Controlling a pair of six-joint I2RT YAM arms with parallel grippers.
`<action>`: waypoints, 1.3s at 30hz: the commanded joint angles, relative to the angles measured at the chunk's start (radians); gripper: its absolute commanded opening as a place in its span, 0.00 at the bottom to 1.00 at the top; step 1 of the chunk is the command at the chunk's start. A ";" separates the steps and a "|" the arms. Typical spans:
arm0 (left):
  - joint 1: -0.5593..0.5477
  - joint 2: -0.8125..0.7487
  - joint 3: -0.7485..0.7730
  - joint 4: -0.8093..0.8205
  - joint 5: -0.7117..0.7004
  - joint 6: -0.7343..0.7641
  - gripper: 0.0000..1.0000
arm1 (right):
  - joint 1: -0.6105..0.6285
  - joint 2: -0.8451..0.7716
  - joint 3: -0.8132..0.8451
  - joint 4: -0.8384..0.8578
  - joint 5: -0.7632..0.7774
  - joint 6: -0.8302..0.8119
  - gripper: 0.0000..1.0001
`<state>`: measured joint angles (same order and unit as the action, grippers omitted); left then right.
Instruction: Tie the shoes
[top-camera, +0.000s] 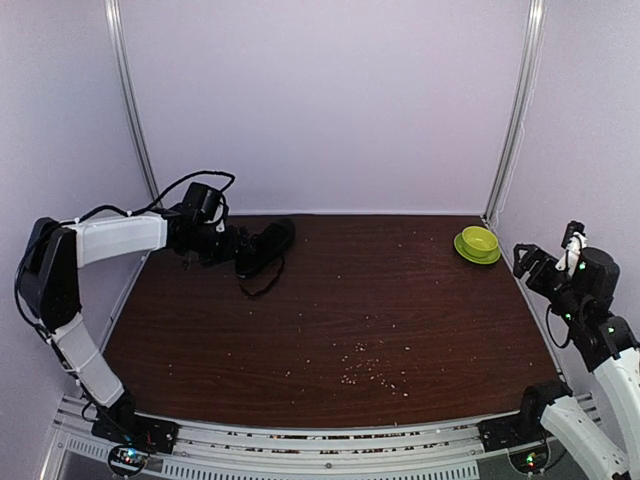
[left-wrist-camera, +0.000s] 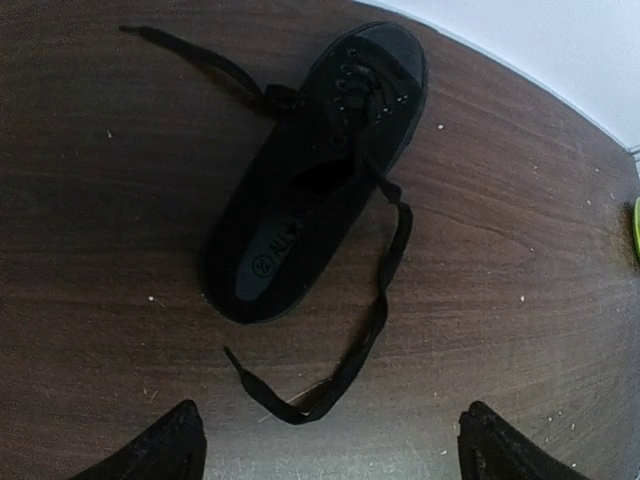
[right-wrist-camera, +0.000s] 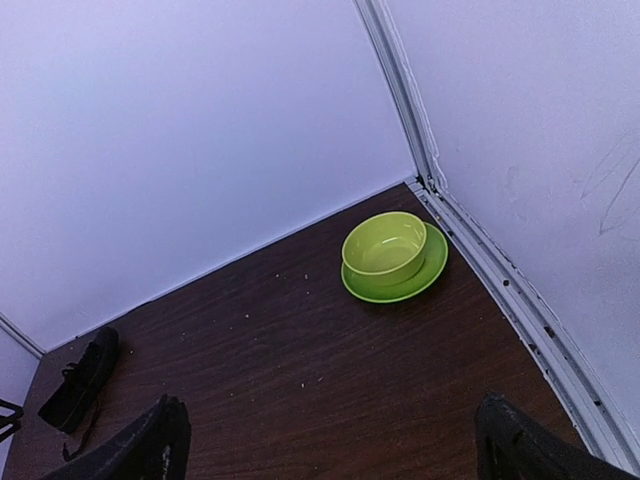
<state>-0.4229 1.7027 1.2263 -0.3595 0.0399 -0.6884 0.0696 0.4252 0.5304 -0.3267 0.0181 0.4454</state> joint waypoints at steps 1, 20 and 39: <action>0.003 0.054 0.046 0.030 -0.012 -0.085 0.88 | -0.001 0.001 -0.022 -0.013 -0.045 0.030 1.00; 0.067 0.342 0.251 -0.051 -0.050 -0.095 0.71 | -0.001 0.006 -0.049 0.008 -0.072 0.038 0.99; 0.021 0.142 0.000 0.048 0.024 -0.150 0.00 | 0.019 0.075 -0.032 -0.114 -0.152 -0.008 0.99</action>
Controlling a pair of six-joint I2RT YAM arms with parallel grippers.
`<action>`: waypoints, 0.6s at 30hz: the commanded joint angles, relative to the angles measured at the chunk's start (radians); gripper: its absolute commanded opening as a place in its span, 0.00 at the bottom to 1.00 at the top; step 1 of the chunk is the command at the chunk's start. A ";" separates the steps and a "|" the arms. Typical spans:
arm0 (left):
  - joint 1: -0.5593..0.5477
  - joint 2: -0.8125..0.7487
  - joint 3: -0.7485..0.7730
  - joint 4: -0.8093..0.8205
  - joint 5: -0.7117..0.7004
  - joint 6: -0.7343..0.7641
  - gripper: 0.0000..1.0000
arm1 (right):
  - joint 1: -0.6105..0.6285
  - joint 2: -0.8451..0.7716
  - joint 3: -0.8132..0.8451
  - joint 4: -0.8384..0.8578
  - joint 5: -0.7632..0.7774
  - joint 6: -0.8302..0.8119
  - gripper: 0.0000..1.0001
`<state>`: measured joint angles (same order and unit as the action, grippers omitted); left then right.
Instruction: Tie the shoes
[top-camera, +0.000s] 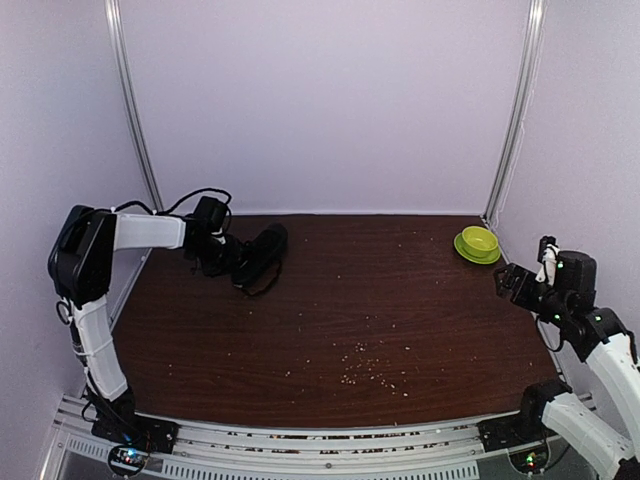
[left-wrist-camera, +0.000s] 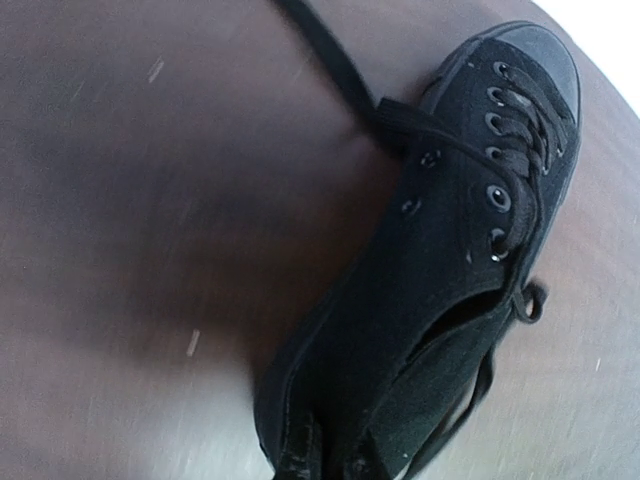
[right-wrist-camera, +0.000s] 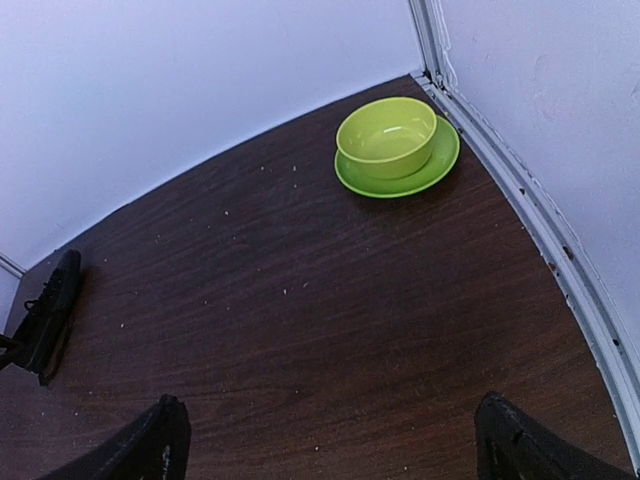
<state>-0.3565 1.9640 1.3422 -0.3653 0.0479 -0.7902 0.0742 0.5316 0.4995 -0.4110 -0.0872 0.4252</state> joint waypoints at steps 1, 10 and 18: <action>-0.066 -0.140 -0.148 0.061 0.016 -0.060 0.00 | 0.017 -0.048 -0.014 -0.022 -0.060 0.030 0.99; -0.371 -0.292 -0.342 0.131 -0.020 -0.277 0.00 | 0.136 -0.037 -0.053 -0.036 -0.038 0.125 1.00; -0.505 -0.424 -0.390 0.168 -0.060 -0.420 0.00 | 0.522 0.174 -0.066 0.215 0.075 0.277 0.99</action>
<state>-0.8753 1.6245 0.9508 -0.2863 0.0189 -1.1236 0.4808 0.6003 0.4488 -0.3706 -0.0662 0.5995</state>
